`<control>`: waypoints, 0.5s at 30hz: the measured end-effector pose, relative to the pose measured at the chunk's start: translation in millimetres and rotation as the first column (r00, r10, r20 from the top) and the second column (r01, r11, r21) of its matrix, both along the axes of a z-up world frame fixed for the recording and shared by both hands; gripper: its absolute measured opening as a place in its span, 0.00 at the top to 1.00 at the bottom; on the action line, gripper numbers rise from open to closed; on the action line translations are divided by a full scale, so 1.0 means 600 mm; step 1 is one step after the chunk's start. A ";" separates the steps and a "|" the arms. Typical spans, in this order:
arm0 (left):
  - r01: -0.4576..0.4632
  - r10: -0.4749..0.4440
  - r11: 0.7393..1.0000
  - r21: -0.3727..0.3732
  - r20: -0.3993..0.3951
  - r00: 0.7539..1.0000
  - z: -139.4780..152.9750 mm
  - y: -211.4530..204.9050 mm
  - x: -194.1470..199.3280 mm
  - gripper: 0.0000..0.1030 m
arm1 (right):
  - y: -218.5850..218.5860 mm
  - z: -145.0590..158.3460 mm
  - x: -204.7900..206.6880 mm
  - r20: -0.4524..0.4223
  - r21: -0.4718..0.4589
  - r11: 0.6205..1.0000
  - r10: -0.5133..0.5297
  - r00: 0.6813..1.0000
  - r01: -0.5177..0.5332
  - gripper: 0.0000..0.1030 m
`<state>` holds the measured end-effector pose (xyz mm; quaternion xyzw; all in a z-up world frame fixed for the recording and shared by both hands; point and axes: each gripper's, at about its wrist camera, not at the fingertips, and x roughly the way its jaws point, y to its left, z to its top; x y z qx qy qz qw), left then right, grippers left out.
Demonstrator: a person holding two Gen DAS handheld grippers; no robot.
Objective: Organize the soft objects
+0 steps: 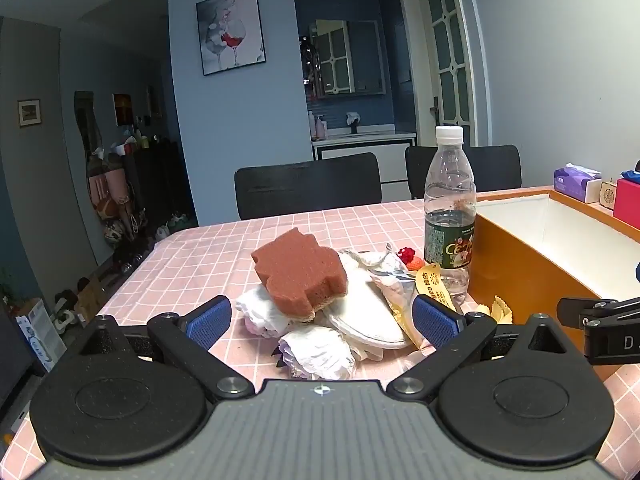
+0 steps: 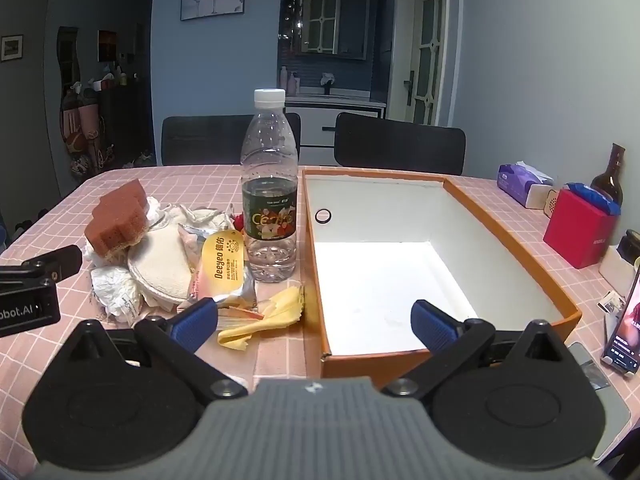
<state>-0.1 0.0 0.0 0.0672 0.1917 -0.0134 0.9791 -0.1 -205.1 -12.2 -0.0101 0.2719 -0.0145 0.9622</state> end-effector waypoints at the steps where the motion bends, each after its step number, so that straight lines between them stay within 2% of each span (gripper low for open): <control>1: 0.000 0.000 1.000 0.002 0.000 1.000 0.000 0.000 0.000 0.00 | 0.001 0.000 0.001 -0.003 -0.002 1.000 0.000 1.000 0.000 0.02; 15: -0.008 0.008 1.000 -0.001 -0.017 1.000 -0.013 0.003 0.003 0.00 | -0.003 -0.005 0.009 -0.029 0.010 1.000 0.006 1.000 -0.006 0.02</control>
